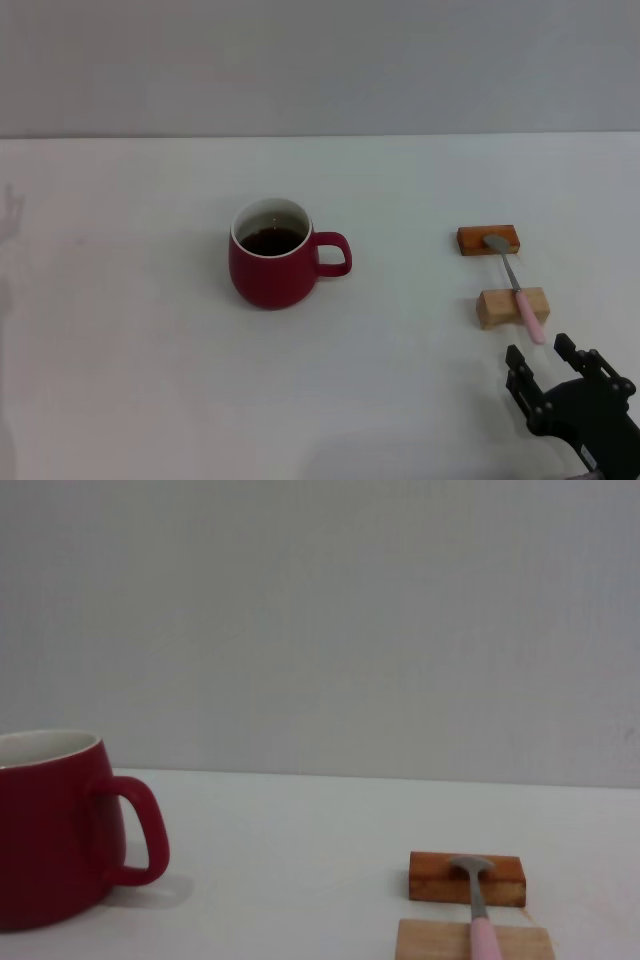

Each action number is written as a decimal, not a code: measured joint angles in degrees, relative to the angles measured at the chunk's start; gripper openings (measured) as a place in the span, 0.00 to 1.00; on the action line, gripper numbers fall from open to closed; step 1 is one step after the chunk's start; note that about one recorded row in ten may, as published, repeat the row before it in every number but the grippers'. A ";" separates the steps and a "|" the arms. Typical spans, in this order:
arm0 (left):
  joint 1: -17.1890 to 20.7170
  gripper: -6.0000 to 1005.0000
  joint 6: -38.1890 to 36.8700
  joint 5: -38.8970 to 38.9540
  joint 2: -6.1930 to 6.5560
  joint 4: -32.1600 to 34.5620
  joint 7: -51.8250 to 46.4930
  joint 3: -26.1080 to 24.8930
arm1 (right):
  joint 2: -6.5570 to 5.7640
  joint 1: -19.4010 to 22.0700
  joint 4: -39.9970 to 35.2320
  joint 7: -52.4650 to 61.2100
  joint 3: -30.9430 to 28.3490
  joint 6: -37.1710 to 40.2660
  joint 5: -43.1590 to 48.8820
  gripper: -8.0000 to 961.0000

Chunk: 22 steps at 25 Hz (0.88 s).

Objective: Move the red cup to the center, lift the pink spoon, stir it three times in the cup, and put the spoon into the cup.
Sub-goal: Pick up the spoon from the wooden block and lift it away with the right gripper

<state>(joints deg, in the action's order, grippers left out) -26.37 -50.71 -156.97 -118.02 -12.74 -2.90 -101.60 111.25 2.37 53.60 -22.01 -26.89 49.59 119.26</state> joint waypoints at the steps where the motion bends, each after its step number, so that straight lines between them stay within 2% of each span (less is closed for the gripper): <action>1: 0.00 0.83 0.00 0.00 0.00 0.00 0.00 0.00 | 0.00 0.00 0.00 0.00 0.00 0.00 0.00 0.60; 10: 0.00 0.83 0.00 0.00 0.05 -0.12 0.00 0.00 | 0.95 -0.13 -1.16 -0.18 -2.49 0.86 0.07 0.60; 22: 0.34 0.83 -0.32 0.00 0.07 -0.35 0.00 0.00 | 1.41 -1.57 -2.56 0.00 -2.86 0.49 0.08 0.60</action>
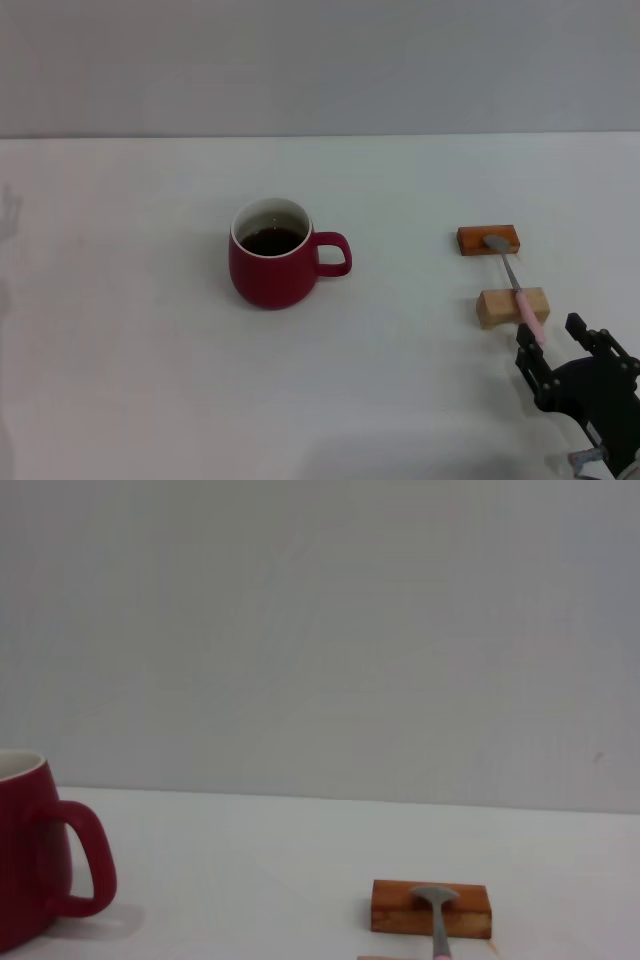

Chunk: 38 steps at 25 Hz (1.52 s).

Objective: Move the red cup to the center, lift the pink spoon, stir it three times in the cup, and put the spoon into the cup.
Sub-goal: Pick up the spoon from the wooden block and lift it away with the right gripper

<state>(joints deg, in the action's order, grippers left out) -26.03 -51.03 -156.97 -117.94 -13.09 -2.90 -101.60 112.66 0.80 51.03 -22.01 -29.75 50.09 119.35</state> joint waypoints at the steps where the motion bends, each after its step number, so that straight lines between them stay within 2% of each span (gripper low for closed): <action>1: 0.01 0.83 -0.11 0.00 0.00 0.07 0.00 0.00 | 0.18 -0.09 -0.21 0.01 0.02 -0.07 0.00 0.60; 38: 0.28 0.83 -0.38 -0.02 0.18 0.43 0.00 0.00 | 2.37 -3.99 -4.21 0.13 -1.92 -2.05 -0.08 0.60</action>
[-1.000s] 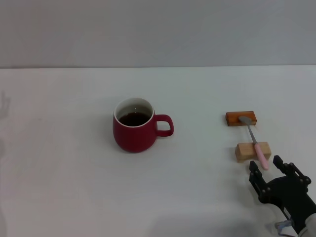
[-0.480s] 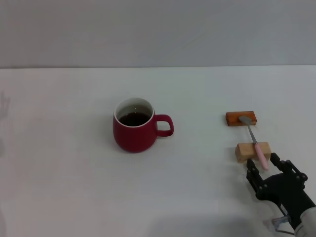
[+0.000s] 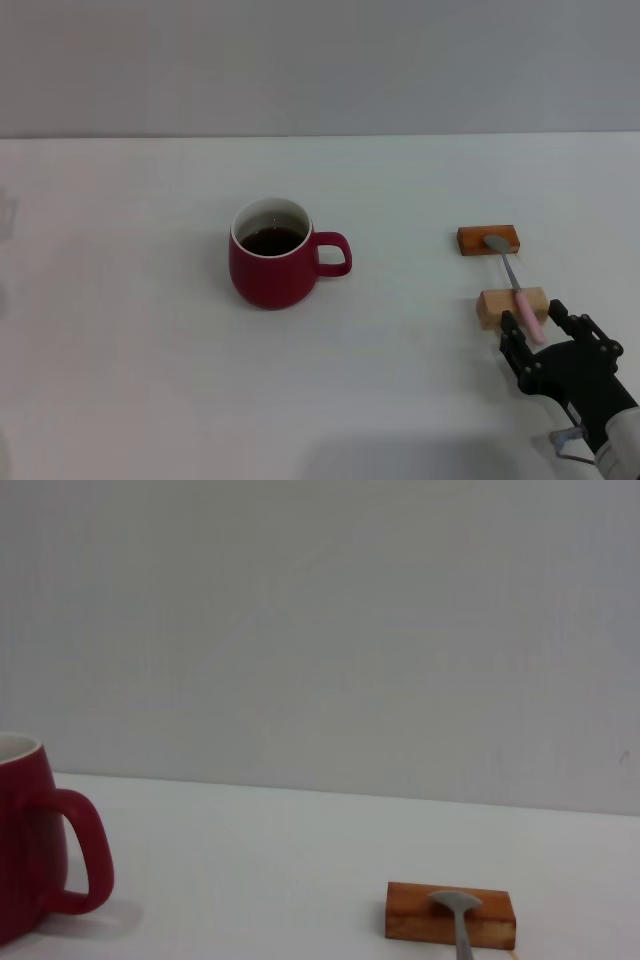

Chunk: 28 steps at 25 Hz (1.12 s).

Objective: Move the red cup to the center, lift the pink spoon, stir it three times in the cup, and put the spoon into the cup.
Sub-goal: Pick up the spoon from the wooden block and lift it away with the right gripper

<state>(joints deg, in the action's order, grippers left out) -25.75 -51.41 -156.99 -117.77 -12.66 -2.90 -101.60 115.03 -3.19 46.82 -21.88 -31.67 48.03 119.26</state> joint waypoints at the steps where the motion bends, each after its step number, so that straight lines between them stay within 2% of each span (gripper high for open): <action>1: 0.00 0.83 0.00 0.01 0.00 0.00 0.00 0.00 | 0.08 -0.14 -0.19 0.00 0.00 -0.02 0.00 0.60; 9: 0.00 0.83 -0.04 0.02 0.06 0.00 0.00 0.00 | 0.30 -0.31 -0.45 -0.01 -0.14 -0.14 0.00 0.60; 20: 0.00 0.82 -0.13 0.01 0.11 0.00 0.05 0.00 | 1.49 0.08 -1.28 -0.01 -1.30 -0.14 0.01 0.60; 22: 0.00 0.82 -0.18 0.00 0.15 0.00 0.06 0.00 | 1.55 0.10 -1.30 -0.01 -1.30 -0.14 0.02 0.54; 28: 0.00 0.82 -0.54 -0.07 0.17 0.00 0.08 0.00 | 1.67 0.46 -1.30 -0.30 -1.29 -0.13 0.03 0.45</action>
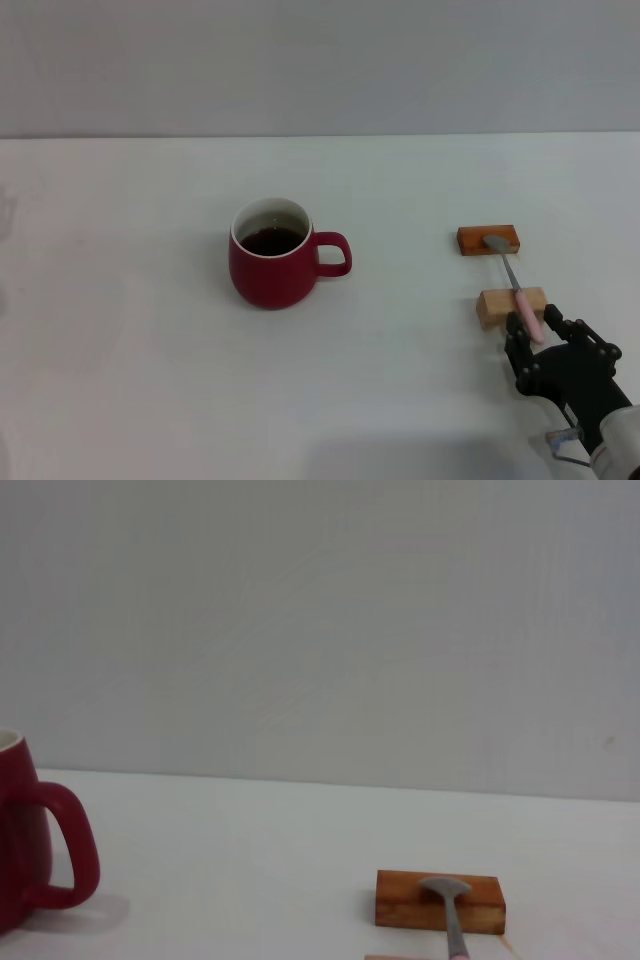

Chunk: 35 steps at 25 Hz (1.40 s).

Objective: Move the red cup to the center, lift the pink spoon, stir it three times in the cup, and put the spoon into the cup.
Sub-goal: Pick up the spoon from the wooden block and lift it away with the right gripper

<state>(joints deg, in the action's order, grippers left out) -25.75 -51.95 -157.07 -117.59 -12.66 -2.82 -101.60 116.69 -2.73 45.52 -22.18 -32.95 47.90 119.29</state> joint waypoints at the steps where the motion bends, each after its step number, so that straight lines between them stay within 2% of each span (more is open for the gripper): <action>1: 0.02 0.82 -0.06 -0.01 0.00 0.00 0.01 0.00 | 0.00 0.00 0.00 0.00 0.00 0.00 0.00 0.45; 22: 0.94 0.82 -0.89 -0.17 -0.18 0.01 0.01 0.00 | 0.02 -0.12 0.00 -0.16 -0.09 0.00 -0.03 0.30; 35: 1.05 0.82 -0.97 -0.08 -0.18 0.00 0.01 0.00 | 0.16 -0.55 -0.46 -0.23 -0.28 -0.09 -0.03 0.29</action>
<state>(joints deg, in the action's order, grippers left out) -24.69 -52.92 -157.14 -117.78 -12.66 -2.81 -101.60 116.86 -3.29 45.06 -22.40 -33.24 47.81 119.26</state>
